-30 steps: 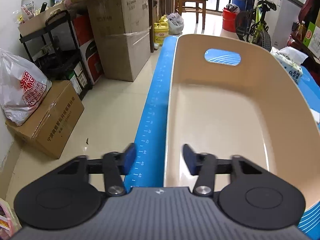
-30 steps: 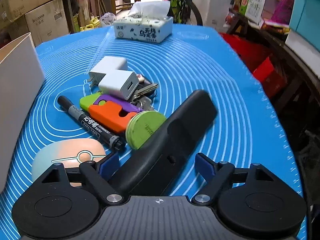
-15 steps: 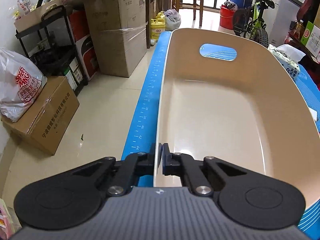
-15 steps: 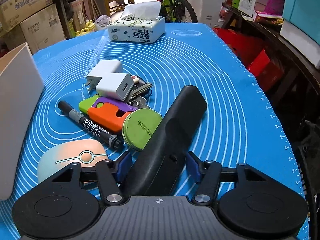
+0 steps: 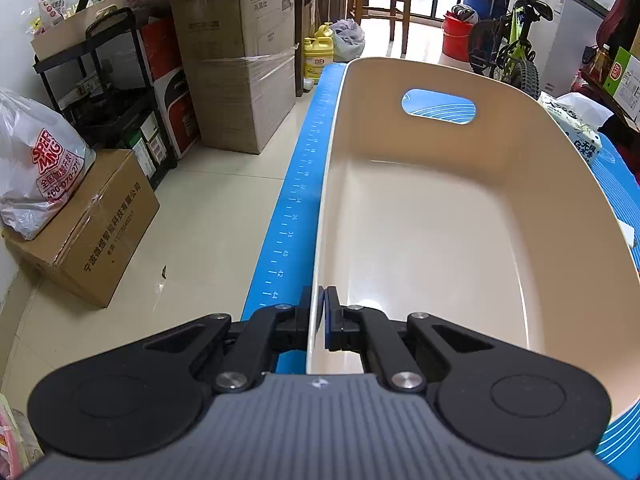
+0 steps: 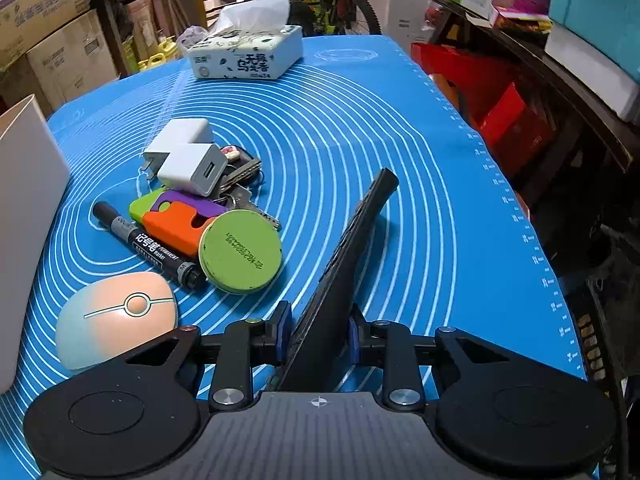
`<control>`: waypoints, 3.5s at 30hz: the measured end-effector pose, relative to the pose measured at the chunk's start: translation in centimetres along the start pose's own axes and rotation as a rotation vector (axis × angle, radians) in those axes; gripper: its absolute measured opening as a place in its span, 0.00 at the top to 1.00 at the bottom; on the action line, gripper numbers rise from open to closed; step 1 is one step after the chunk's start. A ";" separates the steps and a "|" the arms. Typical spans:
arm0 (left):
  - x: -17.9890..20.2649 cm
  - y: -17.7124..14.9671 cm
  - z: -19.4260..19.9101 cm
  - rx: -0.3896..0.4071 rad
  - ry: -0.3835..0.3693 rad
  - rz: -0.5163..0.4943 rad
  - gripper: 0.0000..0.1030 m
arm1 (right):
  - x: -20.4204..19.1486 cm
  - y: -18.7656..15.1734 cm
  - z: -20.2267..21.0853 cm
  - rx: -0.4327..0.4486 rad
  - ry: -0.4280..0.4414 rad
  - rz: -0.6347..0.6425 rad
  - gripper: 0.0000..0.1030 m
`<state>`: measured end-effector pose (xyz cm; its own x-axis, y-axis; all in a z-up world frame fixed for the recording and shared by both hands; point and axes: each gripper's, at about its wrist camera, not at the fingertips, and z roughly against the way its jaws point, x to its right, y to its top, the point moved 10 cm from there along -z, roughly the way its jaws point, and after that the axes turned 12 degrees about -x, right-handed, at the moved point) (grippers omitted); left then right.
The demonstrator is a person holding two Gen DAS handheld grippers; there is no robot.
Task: Organize rigid objects
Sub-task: 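Lift the black remote with the right tool and release it into the beige bin, then move the right tool back to the blue-and-peach mouse and grasp it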
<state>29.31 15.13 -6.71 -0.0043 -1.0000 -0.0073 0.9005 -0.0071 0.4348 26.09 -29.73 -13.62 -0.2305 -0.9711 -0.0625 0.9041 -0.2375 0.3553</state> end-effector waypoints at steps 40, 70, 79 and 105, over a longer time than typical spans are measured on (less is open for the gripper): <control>0.5 -0.1 0.0 0.003 0.004 -0.014 0.95 | -22.0 7.0 17.8 0.434 0.368 0.298 0.71; 0.5 -0.3 0.0 0.003 0.006 -0.018 0.95 | -35.3 0.9 3.4 -0.035 0.118 0.729 0.71; 0.2 -0.2 0.0 0.005 0.010 -0.021 0.95 | -35.2 1.3 5.5 0.054 0.166 0.738 0.46; 0.2 -0.3 0.1 0.006 0.018 -0.023 0.94 | -17.3 2.8 12.7 0.284 0.082 0.499 0.02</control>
<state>28.99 14.93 -6.70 -0.0172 -0.9993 -0.0332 0.8977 -0.0301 0.4396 28.09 -13.29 0.29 0.2383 -0.9651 0.1086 0.7617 0.2551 0.5956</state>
